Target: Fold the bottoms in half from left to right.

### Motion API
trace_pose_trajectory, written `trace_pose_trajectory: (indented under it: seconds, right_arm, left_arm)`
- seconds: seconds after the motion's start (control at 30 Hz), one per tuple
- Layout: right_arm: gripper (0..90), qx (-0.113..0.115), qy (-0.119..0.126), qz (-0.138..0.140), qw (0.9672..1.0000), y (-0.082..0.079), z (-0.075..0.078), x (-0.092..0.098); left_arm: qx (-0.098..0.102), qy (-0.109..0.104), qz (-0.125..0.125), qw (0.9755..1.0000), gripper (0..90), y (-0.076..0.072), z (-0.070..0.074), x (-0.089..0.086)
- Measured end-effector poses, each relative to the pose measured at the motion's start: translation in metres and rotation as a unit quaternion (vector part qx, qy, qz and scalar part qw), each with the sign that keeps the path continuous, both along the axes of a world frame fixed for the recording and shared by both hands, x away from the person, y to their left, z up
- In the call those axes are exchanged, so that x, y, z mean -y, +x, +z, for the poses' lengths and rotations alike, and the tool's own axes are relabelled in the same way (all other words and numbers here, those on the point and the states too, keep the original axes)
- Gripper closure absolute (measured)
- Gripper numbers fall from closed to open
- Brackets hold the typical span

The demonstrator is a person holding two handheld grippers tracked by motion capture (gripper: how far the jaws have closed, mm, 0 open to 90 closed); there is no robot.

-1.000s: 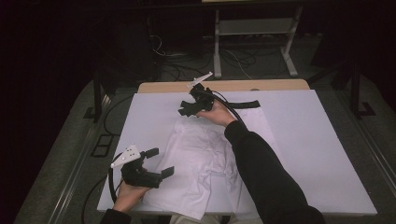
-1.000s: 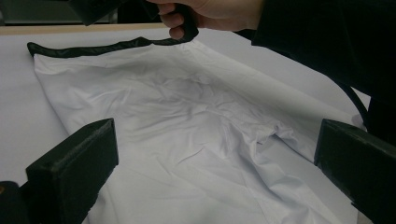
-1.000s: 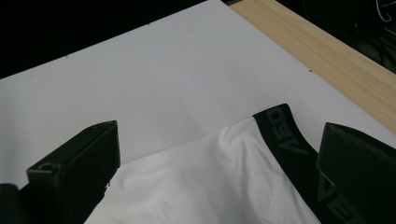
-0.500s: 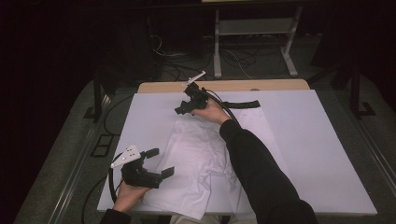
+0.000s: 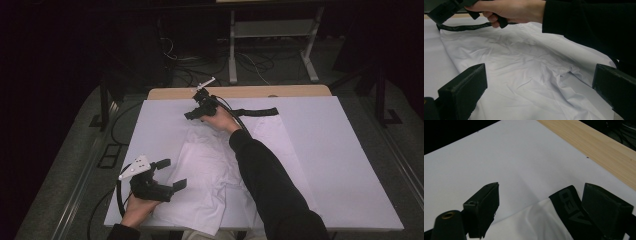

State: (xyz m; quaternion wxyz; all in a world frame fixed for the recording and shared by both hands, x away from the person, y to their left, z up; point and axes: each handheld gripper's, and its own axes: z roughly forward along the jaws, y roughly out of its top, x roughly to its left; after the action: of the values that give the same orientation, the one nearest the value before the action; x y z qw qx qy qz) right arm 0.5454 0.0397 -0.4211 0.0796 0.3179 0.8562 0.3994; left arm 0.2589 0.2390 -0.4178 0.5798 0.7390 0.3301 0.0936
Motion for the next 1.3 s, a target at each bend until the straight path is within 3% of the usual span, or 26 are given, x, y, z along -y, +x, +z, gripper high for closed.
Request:
trace_pose_trajectory:
  seconds: [0.23, 0.5, 0.87, 1.3]
  right_arm:
    - [18.7, -0.014, -0.006, -0.018, 0.9997, 0.010, -0.009, 0.000]
    - [30.0, -0.013, 0.001, -0.038, 0.9992, 0.017, -0.017, -0.001]
    - [39.8, -0.012, -0.013, -0.047, 0.9987, 0.019, -0.023, -0.007]
    - [60.5, 0.013, -0.043, -0.076, 0.9961, 0.016, -0.029, -0.014]
  left_arm:
    - [0.001, -0.001, 0.001, 1.0000, 0.0, 0.000, 0.000, 0.000]
    - [0.000, -0.002, 0.001, 1.0000, 0.0, 0.001, 0.000, -0.001]
    - [-0.002, 0.008, -0.002, 1.0000, 0.0, 0.002, -0.001, 0.002]
    - [-0.002, 0.009, -0.002, 1.0000, 0.0, 0.002, -0.001, 0.001]
